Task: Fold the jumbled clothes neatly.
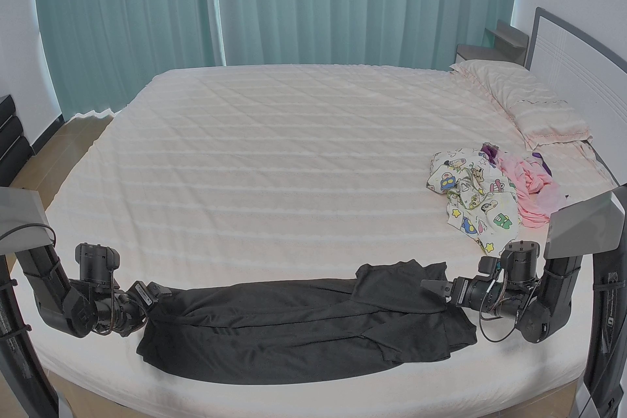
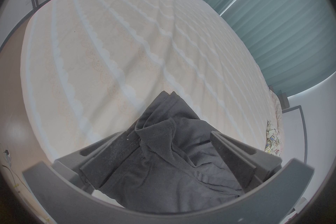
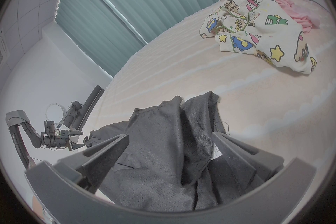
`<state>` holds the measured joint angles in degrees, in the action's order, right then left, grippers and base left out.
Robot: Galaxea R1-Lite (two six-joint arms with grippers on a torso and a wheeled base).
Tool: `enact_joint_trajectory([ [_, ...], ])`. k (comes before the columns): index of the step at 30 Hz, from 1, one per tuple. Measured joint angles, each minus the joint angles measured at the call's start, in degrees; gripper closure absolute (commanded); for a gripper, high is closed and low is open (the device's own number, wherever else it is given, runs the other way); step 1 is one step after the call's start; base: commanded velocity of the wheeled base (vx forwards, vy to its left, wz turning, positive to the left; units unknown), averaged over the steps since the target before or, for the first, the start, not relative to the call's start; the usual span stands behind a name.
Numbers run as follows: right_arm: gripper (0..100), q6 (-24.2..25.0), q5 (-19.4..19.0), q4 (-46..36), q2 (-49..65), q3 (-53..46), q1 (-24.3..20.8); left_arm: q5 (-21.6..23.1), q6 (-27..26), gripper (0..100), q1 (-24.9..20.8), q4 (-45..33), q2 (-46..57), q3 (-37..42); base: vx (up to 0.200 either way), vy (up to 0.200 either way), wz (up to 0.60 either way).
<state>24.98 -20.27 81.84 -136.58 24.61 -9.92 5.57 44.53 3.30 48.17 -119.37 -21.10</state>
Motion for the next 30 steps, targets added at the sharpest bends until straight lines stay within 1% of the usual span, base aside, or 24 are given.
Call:
enact_joint_trajectory([
  [3, 0, 0.00, -0.02, 0.02, -0.11, 0.00, 0.01, -0.35, -0.04, 0, -0.33, 1.23, -1.11, -0.17, 0.000, 0.000, 0.00],
  [4, 0, 0.00, -0.02, 0.02, -0.13, 0.00, 0.01, -0.40, -0.04, 100, -0.37, 1.45, -1.44, -0.23, 0.000, 0.000, 0.00],
  [11, 0, 0.00, 0.00, 0.04, -0.27, 0.00, 0.01, -1.15, -0.94, 100, -0.44, 1.91, -2.79, -0.04, 0.000, 0.000, 0.00],
  [18, 0, -0.07, 0.07, 0.02, -0.52, -0.06, 0.39, -3.90, -5.10, 100, -0.02, 1.56, -2.93, 1.07, 0.000, 0.000, 0.00],
  [24, 0, -0.11, 0.07, -0.27, -0.60, 0.00, 0.63, -3.61, -9.12, 100, 0.60, 1.87, -2.24, 3.16, 0.000, 0.000, 0.00],
  [30, 0, -0.16, 0.11, -0.57, -0.60, 0.00, 0.98, -3.28, -9.61, 100, 0.77, 1.93, -2.46, 4.10, 0.000, 0.000, 0.00],
])
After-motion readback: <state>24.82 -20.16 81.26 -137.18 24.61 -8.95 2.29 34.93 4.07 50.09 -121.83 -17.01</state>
